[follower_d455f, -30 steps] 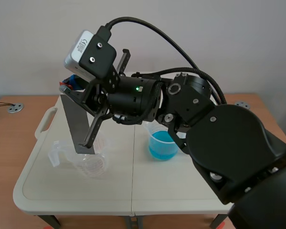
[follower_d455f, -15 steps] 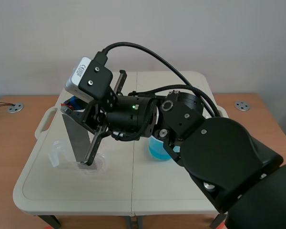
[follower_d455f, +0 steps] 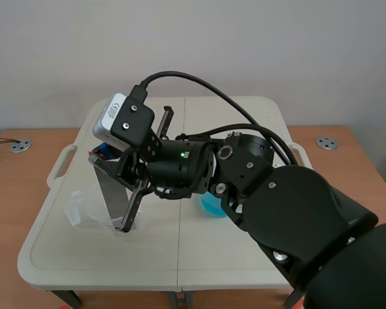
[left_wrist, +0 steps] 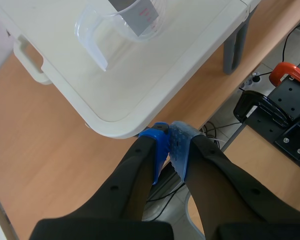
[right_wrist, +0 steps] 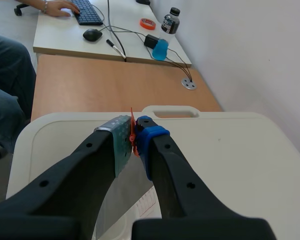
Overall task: Hold the metal plate by the orange handle, dip it into the blue solution, take it out and point at it, then put the plate back in the beaker on the left.
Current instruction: 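Return to the home posture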
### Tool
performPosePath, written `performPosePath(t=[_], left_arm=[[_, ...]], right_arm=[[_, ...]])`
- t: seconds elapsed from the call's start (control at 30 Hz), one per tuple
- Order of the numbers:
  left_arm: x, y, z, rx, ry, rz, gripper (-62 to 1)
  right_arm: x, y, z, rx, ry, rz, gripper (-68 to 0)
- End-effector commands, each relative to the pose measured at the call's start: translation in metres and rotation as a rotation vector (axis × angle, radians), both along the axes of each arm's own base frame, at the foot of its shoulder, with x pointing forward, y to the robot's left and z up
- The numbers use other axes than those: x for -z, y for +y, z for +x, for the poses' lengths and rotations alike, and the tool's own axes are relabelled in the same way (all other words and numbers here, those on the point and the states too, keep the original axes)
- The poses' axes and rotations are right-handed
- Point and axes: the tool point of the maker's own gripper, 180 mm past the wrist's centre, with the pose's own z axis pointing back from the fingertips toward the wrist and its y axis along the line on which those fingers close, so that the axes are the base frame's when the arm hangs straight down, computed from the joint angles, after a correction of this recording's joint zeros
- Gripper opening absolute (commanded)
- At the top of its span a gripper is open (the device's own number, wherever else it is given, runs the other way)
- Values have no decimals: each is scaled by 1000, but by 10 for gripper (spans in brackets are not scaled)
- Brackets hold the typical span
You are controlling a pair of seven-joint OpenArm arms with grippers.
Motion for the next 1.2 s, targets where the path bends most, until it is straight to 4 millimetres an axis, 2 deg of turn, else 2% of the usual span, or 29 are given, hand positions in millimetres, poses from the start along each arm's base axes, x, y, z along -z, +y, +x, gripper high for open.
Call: performPosePath(t=[0.0, 0.23, 0.37, 0.5, 0.63, 0.9, 1.0, 1.07, 1.1, 1.13, 1.17], left_arm=[[-7, -4, 5, 0, -28, -16, -575], [-6, -3, 5, -3, -22, -10, -575], [-6, -3, 5, -3, -22, -10, -575], [-6, -3, 5, -3, -22, -10, -575], [-6, -3, 5, -3, -22, -10, -575], [-6, -3, 5, -3, -22, -10, -575], [-6, -3, 5, -3, -22, -10, -568], [-6, -3, 5, -3, -22, -10, -496], [-6, -3, 6, -3, -24, -10, -420], [-6, -3, 6, -3, -26, -10, -308], [-7, -4, 7, -3, -29, -12, -170]], right_arm=[[-15, 4, 8, -2, -38, 24, -631], [-15, 0, 12, 23, -54, 21, -608], [-16, -2, 16, 44, -67, 21, -474], [-17, -4, 21, 68, -83, 22, -388], [-20, -6, 25, 91, -92, 35, -239], [-24, -11, 31, 115, -90, 54, -141], [-30, -16, 36, 138, -82, 84, -135], [-36, -21, 40, 160, -69, 119, -135], [-38, -24, 43, 172, -62, 136, -135], [-41, -28, 45, 184, -54, 157, -135], [-44, -32, 47, 194, -47, 178, -135]])
